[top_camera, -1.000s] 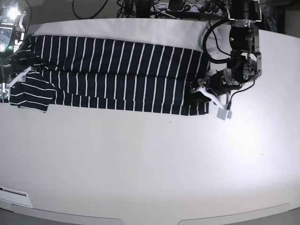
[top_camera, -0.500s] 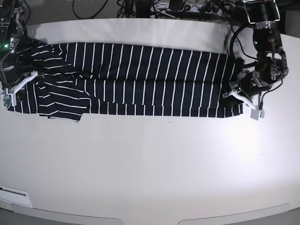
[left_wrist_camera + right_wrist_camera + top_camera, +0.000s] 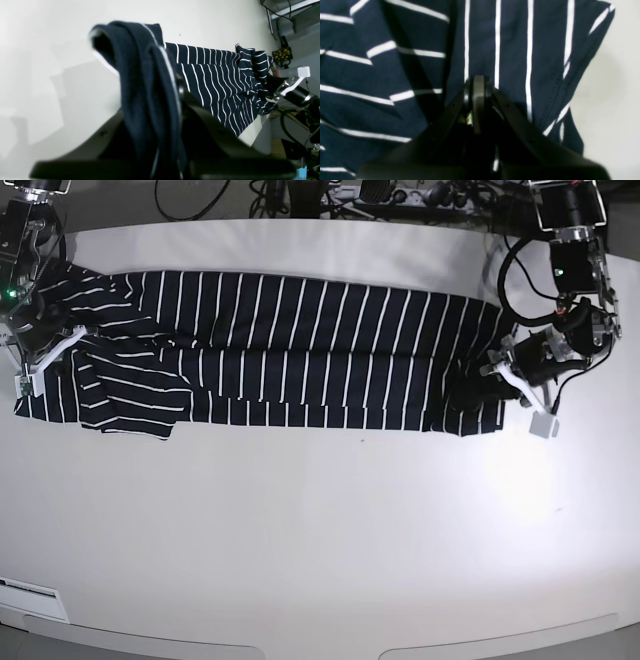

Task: Fold the T-shirt properly
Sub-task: 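Fold the hem end over toward the right gripper with the left gripper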

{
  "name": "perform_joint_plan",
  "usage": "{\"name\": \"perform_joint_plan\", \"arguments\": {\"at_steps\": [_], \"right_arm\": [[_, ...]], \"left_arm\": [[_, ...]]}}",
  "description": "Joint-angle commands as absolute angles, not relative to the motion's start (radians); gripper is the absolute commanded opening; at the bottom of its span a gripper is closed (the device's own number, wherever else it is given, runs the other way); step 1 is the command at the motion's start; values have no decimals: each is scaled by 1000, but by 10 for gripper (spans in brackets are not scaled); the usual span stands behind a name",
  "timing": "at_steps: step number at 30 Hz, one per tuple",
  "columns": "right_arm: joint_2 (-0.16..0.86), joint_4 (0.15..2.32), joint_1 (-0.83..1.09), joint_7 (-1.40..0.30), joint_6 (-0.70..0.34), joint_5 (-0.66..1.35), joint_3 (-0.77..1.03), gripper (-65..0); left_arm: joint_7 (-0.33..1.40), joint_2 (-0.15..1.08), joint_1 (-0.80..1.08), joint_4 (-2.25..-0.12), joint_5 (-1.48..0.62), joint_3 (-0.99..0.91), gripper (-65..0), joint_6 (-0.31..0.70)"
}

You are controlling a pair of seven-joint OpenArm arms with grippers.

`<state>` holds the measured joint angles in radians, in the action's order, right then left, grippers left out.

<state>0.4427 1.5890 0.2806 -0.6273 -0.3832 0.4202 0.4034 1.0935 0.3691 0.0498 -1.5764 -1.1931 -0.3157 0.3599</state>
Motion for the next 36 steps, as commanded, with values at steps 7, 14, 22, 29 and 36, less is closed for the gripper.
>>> {"name": "perform_joint_plan", "arguments": {"at_steps": [7, 14, 22, 29, 36], "right_arm": [[460, 1534, 277, -679, -403, 449, 412, -650], [460, 1535, 278, -731, -406, 514, 412, -650], [457, 1535, 278, -757, -432, 527, 412, -650], [444, 1535, 278, -764, -446, 528, 412, -650], [443, 1535, 278, -765, -446, 528, 412, -650]], "left_arm": [[1140, 382, 33, -1592, -1390, -324, -650, 443], [1208, 326, 30, -1593, -1484, -324, -650, 509], [1195, 153, 30, -1593, -1484, -321, -650, 510], [1177, 12, 30, -1593, -1484, -321, -650, 576], [1175, -68, 30, -1593, -1484, -296, -650, 669]]}}
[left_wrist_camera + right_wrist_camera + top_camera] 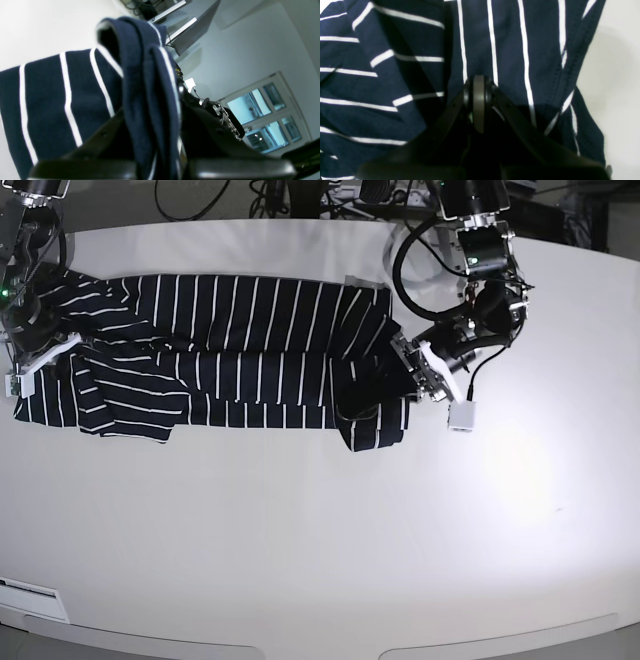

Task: Fold the T-shirt properly
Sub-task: 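Fold the hem end over toward the right gripper with the left gripper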

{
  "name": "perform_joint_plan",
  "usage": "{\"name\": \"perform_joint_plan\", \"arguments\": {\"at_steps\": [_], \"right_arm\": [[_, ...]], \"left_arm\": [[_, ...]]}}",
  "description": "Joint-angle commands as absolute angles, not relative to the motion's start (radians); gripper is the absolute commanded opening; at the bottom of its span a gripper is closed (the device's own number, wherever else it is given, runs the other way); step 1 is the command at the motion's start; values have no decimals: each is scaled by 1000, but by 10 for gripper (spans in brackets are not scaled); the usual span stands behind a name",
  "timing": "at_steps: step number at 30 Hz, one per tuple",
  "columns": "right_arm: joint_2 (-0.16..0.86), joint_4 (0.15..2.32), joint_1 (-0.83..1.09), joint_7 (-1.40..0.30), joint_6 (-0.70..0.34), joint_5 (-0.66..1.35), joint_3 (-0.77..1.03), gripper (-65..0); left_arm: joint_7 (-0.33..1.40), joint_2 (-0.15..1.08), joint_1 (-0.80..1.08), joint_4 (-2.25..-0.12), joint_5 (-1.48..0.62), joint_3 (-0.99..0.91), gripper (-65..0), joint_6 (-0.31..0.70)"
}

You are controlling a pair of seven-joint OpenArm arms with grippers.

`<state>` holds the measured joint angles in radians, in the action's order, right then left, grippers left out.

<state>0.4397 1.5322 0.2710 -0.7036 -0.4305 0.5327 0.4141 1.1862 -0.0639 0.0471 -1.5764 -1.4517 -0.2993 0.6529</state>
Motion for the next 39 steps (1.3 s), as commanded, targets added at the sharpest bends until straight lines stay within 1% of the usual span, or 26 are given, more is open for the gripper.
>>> {"name": "perform_joint_plan", "arguments": {"at_steps": [1, 5, 10, 14, 15, 16, 17, 20, 21, 22, 23, 26, 32, 33, 34, 35, 36, 38, 39], "right_arm": [[443, 1535, 278, -765, -446, 528, 412, -650], [443, 1535, 278, -765, -447, 528, 412, -650], [444, 1535, 278, -765, -446, 528, 412, -650], [444, 1535, 278, -773, -447, 529, 412, -650], [444, 1535, 278, -773, -447, 529, 412, -650], [444, 1535, 278, -773, -447, 533, 412, -650], [444, 1535, 277, -779, -449, 550, 412, -650], [444, 1535, 277, -806, -502, 609, 412, -650], [444, 1535, 277, -812, -516, 626, 412, -644], [444, 1535, 277, -814, -522, 633, 412, -625], [444, 1535, 277, -815, -525, 632, 412, -613], [444, 1535, 277, -818, -524, 632, 412, -613], [444, 1535, 277, -825, -524, 632, 412, -613], [444, 1535, 277, -825, -524, 632, 412, -613], [444, 1535, 277, -825, -524, 632, 412, -613], [444, 1535, 277, -825, -524, 632, 412, -613], [444, 1535, 278, -825, -524, 632, 412, -613], [444, 1535, 277, -825, -524, 632, 412, -613], [444, 1535, 277, -825, -524, 633, 412, -613]], "left_arm": [[1175, -75, 30, -1593, -1484, -284, -650, 683], [1149, -98, 31, -1593, -1483, -219, -650, 698], [1068, -103, 31, -1593, -1384, -146, -650, 698], [1069, -103, 31, -1593, -1356, -112, -650, 698], [1068, -103, 31, -1593, -1354, -105, -640, 698], [1069, -103, 31, -1593, -1354, -97, -604, 698], [1069, -102, 31, -1593, -1354, -90, -552, 698], [1069, -102, 31, -1593, -1361, -62, -331, 698], [1069, -102, 31, -1593, -1370, -51, -276, 688], [1069, -102, 31, -1593, -1374, -42, -248, 664], [1069, -102, 30, -1593, -1373, -36, -243, 654], [1068, -102, 30, -1593, -1365, -34, -243, 654], [1003, -102, 31, -1593, -1357, -34, -246, 654], [1000, -102, 31, -1593, -1357, -34, -255, 651], [996, -102, 31, -1593, -1357, -34, -286, 643], [993, -102, 31, -1593, -1357, -34, -342, 633], [990, -102, 31, -1593, -1357, -34, -421, 632], [991, -102, 31, -1593, -1331, -34, -643, 636], [991, -102, 31, -1593, -1281, -34, -650, 636]]}}
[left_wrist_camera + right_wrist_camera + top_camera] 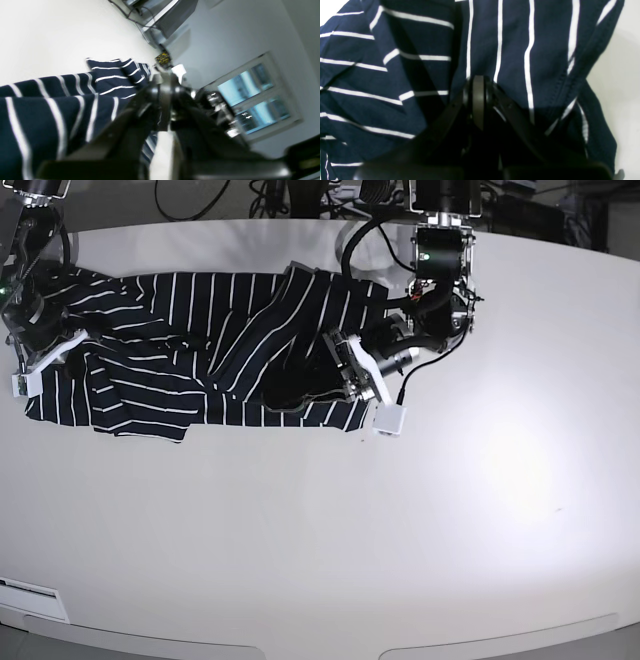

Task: Fold the T-shirt properly
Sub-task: 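Fold the hem end over toward the right gripper with the left gripper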

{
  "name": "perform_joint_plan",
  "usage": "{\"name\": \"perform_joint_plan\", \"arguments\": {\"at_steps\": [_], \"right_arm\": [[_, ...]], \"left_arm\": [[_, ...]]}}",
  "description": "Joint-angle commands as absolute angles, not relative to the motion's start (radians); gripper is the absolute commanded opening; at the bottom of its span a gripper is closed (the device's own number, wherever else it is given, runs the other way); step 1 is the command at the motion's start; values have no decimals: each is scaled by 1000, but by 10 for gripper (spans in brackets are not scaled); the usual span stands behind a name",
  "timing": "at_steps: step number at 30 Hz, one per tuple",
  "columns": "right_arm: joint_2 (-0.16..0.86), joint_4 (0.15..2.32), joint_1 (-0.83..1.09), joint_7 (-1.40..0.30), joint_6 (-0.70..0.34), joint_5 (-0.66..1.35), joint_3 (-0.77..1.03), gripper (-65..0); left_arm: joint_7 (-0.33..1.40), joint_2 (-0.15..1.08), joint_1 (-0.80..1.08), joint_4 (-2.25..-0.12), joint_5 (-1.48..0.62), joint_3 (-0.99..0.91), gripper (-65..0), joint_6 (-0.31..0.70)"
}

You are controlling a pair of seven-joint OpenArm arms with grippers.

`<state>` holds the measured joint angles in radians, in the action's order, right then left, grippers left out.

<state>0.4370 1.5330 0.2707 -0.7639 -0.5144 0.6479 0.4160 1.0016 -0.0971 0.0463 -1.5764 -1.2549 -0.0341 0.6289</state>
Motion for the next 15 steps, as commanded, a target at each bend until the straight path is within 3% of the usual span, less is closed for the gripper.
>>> {"name": "perform_joint_plan", "arguments": {"at_steps": [1, 12, 15], "right_arm": [[444, 1535, 277, -824, -524, 633, 412, -613], [447, 1537, 266, -823, -524, 656, 412, -606], [449, 1538, 253, -824, -526, 659, 412, -483]], "left_arm": [[988, -102, 31, -1593, -1215, -34, -650, 635], [887, -97, 73, -1592, -616, -34, -650, 454], [840, -81, 97, -1592, -540, -34, -650, 393]]}}
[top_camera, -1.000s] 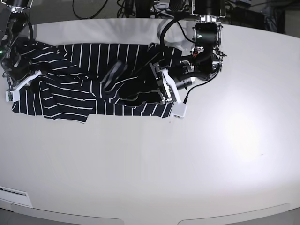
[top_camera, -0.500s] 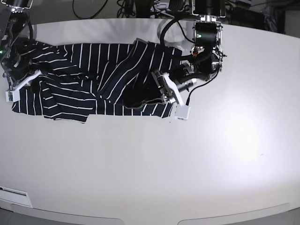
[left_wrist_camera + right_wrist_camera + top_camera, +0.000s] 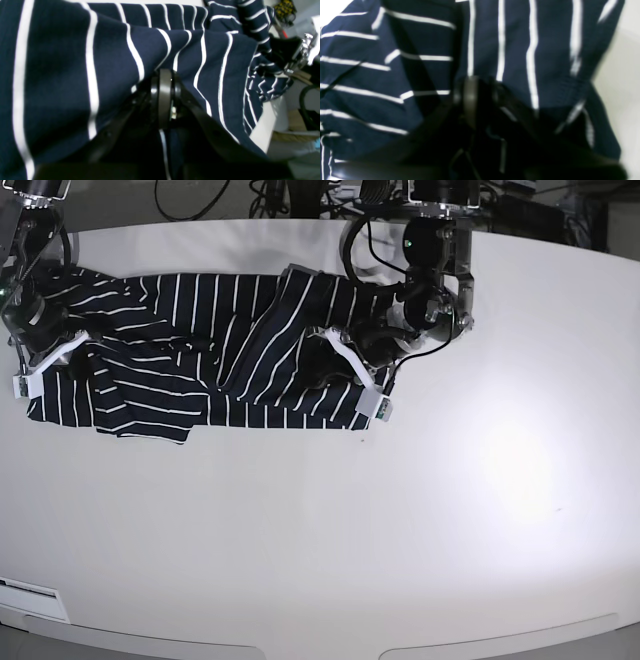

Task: Fold the T-shirt properly
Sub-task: 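Fold the hem end over toward the right gripper with the left gripper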

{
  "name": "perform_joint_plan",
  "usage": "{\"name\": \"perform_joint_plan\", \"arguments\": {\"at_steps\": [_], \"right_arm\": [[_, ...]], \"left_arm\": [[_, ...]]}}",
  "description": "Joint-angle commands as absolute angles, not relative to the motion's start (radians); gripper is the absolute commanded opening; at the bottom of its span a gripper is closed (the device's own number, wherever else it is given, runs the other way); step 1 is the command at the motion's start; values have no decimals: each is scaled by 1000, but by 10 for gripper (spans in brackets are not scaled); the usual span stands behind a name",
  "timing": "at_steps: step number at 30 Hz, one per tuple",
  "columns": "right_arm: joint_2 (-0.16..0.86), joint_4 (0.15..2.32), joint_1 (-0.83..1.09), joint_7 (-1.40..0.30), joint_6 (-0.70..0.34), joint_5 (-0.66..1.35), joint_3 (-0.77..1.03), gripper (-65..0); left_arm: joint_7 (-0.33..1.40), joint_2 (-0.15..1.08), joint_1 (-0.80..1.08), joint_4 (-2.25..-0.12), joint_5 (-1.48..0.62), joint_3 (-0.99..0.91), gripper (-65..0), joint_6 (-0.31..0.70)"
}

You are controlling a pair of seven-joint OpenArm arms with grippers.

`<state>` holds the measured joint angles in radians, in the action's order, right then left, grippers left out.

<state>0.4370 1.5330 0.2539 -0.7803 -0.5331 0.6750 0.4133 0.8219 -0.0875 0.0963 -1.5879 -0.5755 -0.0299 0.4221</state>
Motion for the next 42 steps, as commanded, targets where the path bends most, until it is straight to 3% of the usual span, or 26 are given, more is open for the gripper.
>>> {"name": "perform_joint_plan", "arguments": {"at_steps": [1, 4, 9, 15, 19, 26, 33, 36, 42], "right_arm": [[451, 1538, 245, -824, -529, 659, 412, -430], [458, 1553, 204, -826, -559, 683, 413, -339], [469, 1644, 157, -842, -508, 691, 429, -334], [503, 1660, 106, -877, -422, 487, 461, -332], [513, 1657, 153, -895, -417, 472, 461, -333], [518, 1510, 176, -917, -477, 695, 519, -332], [535, 1291, 168, -1038, -614, 1001, 672, -332], [544, 1232, 169, -1053, -675, 1034, 673, -332], [543, 1232, 169, -1060, -682, 1033, 652, -332]], "left_arm": [[833, -76, 99, -1592, -527, -34, -650, 387], [830, -53, 100, -1592, -528, -34, -650, 388], [844, 7, 102, -1592, -541, -34, -650, 388], [946, 43, 69, -1592, -558, -34, -650, 316], [976, 41, 62, -1592, -558, -34, -650, 316], [1019, 48, 44, -1592, -550, -34, -650, 321], [1032, 96, 43, -1592, -551, -34, -650, 321], [1032, 100, 38, -1592, -558, -34, -650, 336], [1033, 100, 38, -1592, -559, -34, -650, 347]]}}
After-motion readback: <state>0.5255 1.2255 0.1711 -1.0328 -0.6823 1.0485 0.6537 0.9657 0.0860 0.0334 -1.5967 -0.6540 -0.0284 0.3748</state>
